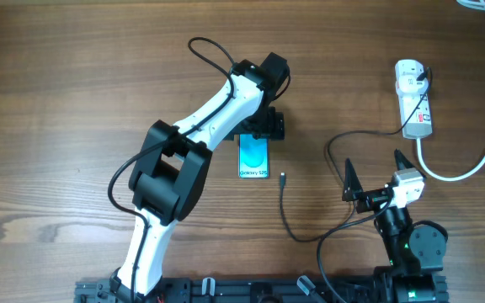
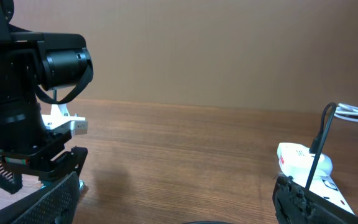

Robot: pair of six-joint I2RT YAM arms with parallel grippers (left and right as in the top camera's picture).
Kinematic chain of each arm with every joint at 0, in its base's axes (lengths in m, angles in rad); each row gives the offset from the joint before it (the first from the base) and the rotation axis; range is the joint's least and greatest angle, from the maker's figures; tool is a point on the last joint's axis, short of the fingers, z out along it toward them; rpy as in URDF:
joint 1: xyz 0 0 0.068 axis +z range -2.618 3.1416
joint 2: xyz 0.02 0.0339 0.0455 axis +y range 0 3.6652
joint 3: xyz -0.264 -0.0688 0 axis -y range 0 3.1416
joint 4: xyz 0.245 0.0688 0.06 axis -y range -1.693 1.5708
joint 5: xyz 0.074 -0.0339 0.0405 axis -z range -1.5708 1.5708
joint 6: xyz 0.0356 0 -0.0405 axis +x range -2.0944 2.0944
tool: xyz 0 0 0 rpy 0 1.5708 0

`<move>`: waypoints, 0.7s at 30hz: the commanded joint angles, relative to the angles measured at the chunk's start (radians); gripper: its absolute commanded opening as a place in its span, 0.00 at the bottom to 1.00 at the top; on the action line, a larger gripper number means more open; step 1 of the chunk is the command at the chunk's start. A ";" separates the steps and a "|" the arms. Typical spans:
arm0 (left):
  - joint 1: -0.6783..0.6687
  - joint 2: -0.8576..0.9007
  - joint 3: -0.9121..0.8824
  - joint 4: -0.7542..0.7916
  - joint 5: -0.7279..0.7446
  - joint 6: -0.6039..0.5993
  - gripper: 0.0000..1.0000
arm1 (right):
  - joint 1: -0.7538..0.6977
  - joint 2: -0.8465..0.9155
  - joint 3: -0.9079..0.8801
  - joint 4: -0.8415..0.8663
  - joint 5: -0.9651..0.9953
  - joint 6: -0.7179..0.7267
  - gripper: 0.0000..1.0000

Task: Plug charger to phone and switch on socket
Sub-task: 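Lower the left gripper onto the phone's top edge and close it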

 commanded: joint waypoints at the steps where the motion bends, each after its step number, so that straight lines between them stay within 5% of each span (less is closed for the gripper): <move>1: 0.000 0.017 -0.006 0.000 -0.016 -0.003 1.00 | 0.005 -0.008 0.000 0.006 0.010 -0.008 1.00; 21: -0.003 0.017 -0.134 0.101 0.048 -0.002 1.00 | 0.005 -0.008 0.000 0.006 0.010 -0.007 1.00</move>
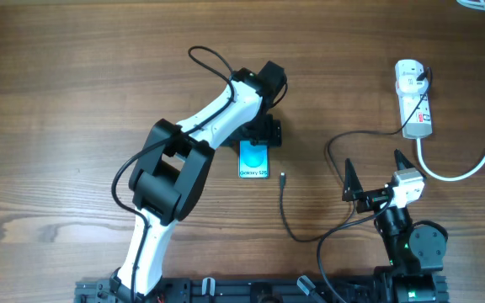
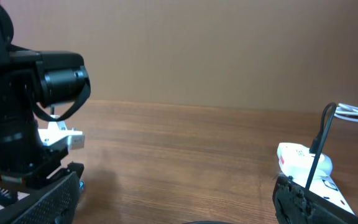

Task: Plug charger to phone and switch on socket
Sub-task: 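Lower the left gripper onto the phone's top edge and close it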

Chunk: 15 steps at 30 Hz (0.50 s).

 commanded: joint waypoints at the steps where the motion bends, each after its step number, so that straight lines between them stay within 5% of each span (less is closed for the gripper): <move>1: -0.003 0.017 -0.048 0.045 0.052 -0.002 1.00 | 0.005 -0.008 0.000 0.006 0.010 -0.008 1.00; 15: -0.023 0.017 -0.057 0.048 0.104 0.001 1.00 | 0.005 -0.008 0.000 0.006 0.010 -0.008 1.00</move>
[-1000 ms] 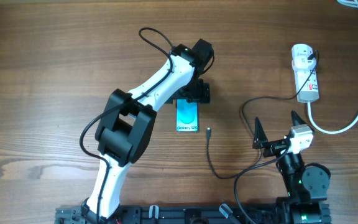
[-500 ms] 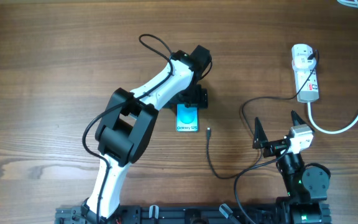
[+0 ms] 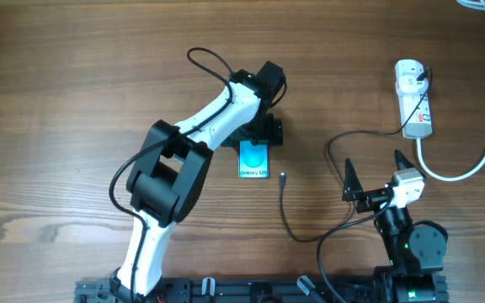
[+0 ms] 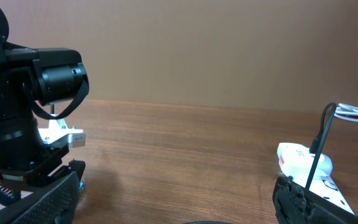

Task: Plug charger to phone and switch on socket
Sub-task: 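Lower the left gripper onto the phone's top edge and close it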

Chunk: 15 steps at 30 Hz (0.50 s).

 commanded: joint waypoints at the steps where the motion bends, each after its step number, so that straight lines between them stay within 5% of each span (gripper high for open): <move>1: -0.024 0.031 -0.037 0.014 0.055 -0.001 1.00 | 0.005 -0.008 0.000 0.006 0.010 -0.008 1.00; 15: -0.024 0.032 -0.037 -0.005 -0.012 -0.019 1.00 | 0.005 -0.008 0.000 0.006 0.010 -0.008 1.00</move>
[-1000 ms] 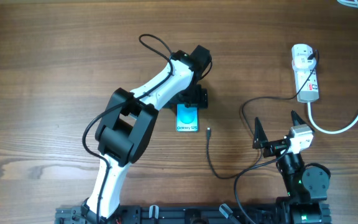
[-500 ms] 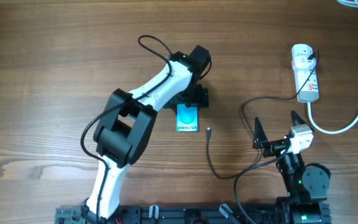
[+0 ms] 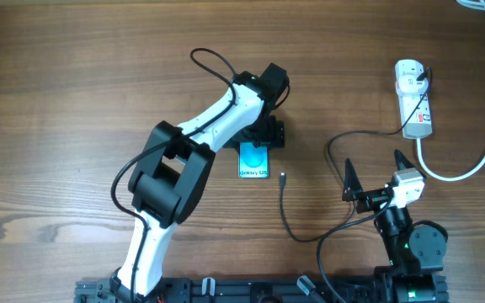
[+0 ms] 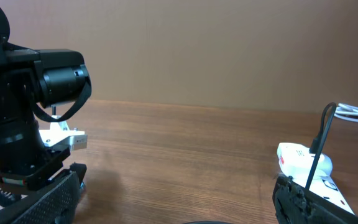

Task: Plug charger to phone and switch on socket
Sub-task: 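Lower the left gripper onto the phone's top edge and close it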

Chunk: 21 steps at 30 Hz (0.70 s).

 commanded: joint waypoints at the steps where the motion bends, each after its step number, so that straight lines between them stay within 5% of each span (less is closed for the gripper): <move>1: -0.009 0.031 -0.037 -0.002 0.004 -0.014 1.00 | 0.005 -0.008 0.000 0.006 0.010 -0.007 1.00; 21: -0.009 0.031 -0.037 -0.017 -0.032 -0.018 0.96 | 0.005 -0.008 0.000 0.006 0.010 -0.008 1.00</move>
